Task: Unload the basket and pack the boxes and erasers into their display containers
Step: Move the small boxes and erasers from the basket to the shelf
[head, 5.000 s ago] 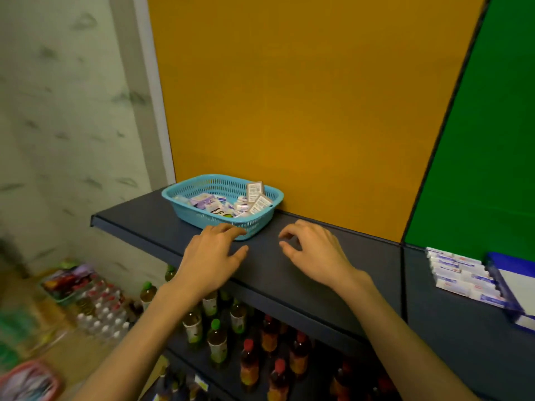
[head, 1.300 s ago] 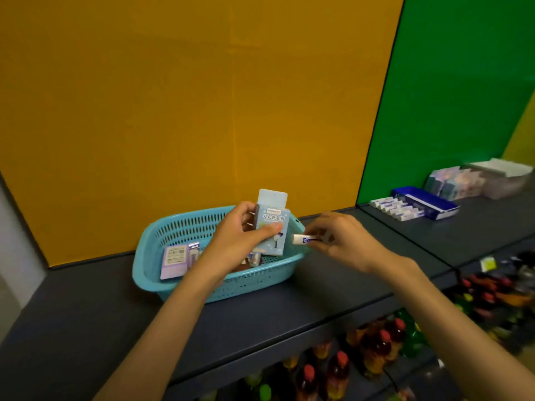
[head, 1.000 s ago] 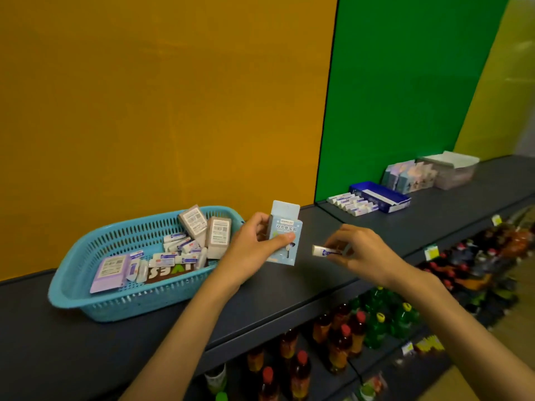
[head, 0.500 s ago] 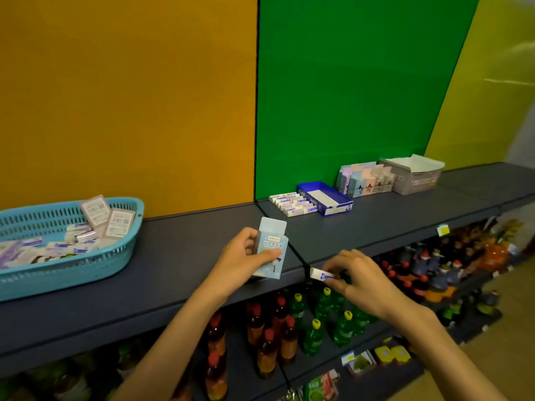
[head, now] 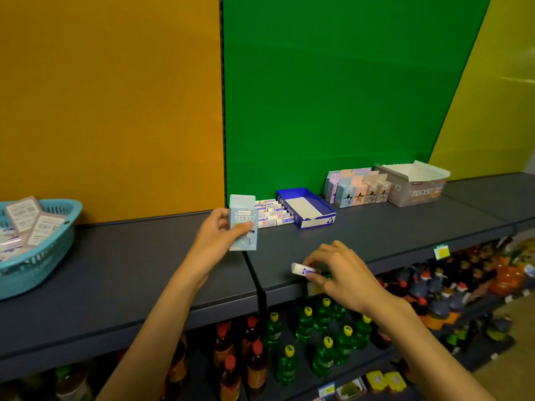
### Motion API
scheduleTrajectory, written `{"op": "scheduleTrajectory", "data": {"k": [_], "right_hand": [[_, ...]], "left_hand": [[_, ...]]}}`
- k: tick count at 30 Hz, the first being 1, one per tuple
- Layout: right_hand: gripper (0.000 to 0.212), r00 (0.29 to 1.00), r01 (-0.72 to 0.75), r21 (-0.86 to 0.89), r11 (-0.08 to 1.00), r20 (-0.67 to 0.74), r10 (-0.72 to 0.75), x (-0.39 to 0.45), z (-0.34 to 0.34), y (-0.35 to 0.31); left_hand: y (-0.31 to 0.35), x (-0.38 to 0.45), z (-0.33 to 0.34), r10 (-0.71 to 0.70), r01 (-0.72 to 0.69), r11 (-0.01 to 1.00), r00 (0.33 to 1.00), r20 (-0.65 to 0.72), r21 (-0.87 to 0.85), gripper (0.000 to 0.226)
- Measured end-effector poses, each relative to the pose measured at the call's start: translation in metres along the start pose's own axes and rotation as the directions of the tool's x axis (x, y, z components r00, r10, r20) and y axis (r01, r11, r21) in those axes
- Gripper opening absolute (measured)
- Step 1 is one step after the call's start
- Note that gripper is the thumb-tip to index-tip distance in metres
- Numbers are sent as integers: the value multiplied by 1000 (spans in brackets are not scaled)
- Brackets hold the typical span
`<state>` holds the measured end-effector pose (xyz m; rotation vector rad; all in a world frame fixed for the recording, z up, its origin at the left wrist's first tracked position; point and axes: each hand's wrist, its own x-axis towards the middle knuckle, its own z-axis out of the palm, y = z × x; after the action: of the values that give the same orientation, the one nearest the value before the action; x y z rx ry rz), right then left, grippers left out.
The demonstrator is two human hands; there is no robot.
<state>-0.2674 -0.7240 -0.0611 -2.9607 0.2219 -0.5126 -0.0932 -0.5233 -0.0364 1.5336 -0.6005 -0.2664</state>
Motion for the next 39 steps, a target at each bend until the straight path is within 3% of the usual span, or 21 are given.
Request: {"op": "scheduleTrajectory", "data": {"k": [11,22,30,34,39], "right_hand": [[28,978,206,-202,958,26,-205,140,17,60],[19,950,295,-345,891,208,-234,199,44,79],[26,952,306,-205,930,45,-304,209,28,115],[32,968,249,-101,963,-5,-250,214,-2,176],[28,987,161,-92,983,-6,-162,209,-38,273]], "left_hand": [[-18,77,8,-18,35,993,987,-158,109,31],[-21,105,23,-35,82,977,973,-229,198,27],[-20,125,76,-29,78,980,966,-257,183,32],[-10,140,121,-4,60,968,975,-222,245,34],[2,173,204,18,16,938,995,-95,347,32]]}}
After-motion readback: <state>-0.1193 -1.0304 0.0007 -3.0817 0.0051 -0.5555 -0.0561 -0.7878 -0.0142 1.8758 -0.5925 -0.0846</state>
